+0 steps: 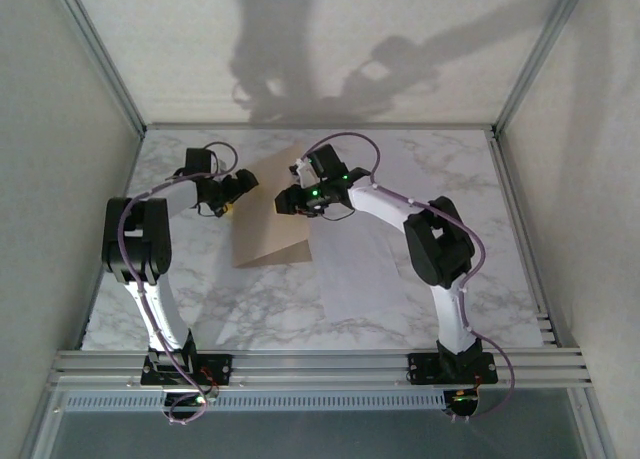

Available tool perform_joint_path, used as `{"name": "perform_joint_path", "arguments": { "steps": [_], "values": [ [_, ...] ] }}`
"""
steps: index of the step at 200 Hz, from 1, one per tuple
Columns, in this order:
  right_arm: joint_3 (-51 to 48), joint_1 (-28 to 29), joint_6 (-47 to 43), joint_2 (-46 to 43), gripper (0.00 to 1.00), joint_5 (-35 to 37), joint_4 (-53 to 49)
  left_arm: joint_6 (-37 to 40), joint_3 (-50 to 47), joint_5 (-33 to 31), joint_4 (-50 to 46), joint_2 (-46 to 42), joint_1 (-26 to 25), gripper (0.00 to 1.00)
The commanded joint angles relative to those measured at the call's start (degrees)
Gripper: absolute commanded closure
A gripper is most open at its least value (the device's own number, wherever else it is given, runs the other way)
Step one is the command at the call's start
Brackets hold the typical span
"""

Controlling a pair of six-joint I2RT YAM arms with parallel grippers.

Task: Put the files into the folder

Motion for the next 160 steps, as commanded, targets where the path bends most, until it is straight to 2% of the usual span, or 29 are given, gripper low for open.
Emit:
{"name": "perform_joint_path", "arguments": {
  "steps": [1, 21, 56, 94, 123, 160],
  "values": [
    [-2.9, 0.7, -1.6, -4.5, 0.43, 0.7, 1.3, -1.1, -1.2, 2.5, 0.9, -2.7, -1.3, 0.03],
    [-4.8, 0.6, -1.6, -6.7, 0.36, 0.6, 2.0, -1.6, -2.5, 3.7, 2.2, -3.5, -2.1, 0.03],
    [-6.5, 0.2, -0.6, -9.5, 0.34, 0.4, 2.9, -2.1, -4.1, 5.1, 4.1, -4.4, -4.2, 0.03],
    [-13.6, 0.2, 4.3, -15.4, 0.28, 1.5, 12.4, -1.5, -5.3, 2.6, 4.2, -7.5, -6.0, 0.00],
    [-12.9, 0.2, 5.5, -16.0, 0.27, 0.4, 12.0, 1.1, -4.6, -1.3, 1.7, -10.4, -5.9, 0.01],
    [-13.1, 0.2, 7.5, -16.6, 0.25, -0.8, 15.1, 5.2, -5.4, -12.1, -1.3, -17.8, -6.1, 0.01]
  ]
}}
